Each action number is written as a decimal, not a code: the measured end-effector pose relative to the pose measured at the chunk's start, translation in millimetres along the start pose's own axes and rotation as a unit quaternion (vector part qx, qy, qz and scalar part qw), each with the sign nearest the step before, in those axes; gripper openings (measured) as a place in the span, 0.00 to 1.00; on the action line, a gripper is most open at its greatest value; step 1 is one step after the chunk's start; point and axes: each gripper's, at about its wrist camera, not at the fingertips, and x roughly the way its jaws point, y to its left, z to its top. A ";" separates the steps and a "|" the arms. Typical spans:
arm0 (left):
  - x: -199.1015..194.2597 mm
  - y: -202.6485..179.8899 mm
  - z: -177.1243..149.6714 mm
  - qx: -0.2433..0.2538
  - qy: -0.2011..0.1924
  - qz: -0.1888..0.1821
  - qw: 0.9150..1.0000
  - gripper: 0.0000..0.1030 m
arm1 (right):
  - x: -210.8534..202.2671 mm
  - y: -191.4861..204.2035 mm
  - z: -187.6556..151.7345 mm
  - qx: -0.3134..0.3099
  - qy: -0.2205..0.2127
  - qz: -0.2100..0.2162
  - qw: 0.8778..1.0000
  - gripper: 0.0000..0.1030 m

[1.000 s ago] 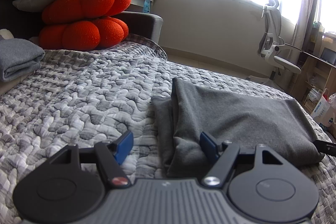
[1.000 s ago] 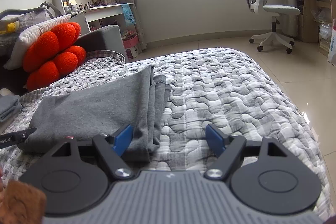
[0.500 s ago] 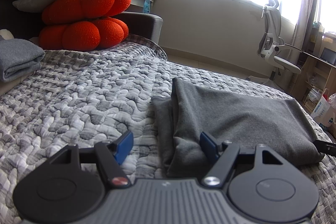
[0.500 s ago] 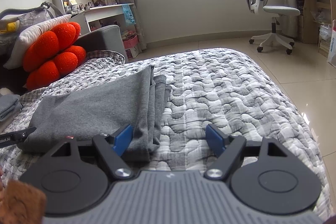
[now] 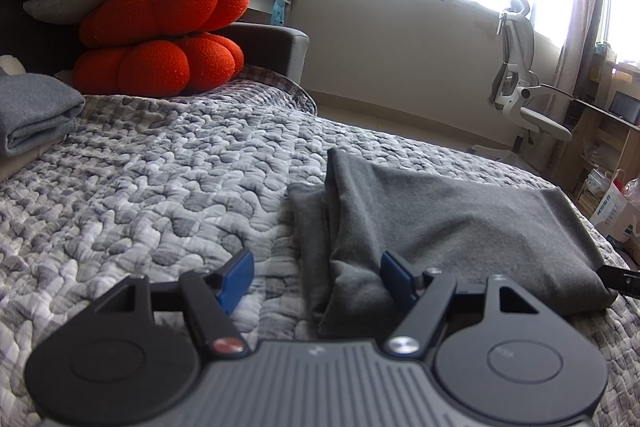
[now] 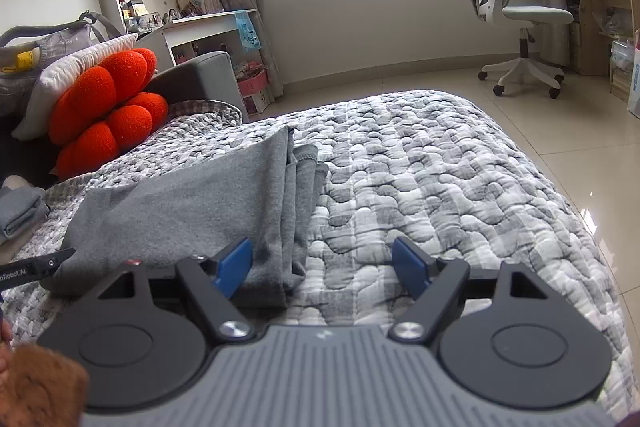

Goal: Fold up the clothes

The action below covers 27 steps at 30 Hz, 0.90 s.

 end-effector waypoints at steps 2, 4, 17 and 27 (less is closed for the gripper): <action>-0.3 2.9 1.5 -0.005 0.003 -0.008 1.000 0.70 | -0.8 -3.4 0.9 0.007 0.003 0.013 1.000 0.81; -3.1 12.0 6.2 -0.019 0.013 -0.026 0.999 0.70 | -2.9 -7.9 1.7 0.017 0.007 0.030 0.999 0.85; -42.3 48.6 4.2 -0.145 0.062 -0.138 0.978 0.70 | -24.6 -16.9 4.6 0.182 0.075 0.204 0.959 0.86; -10.8 31.7 -4.6 -0.189 0.104 -0.217 0.952 0.71 | 1.2 18.7 4.8 0.174 0.067 0.200 0.962 0.86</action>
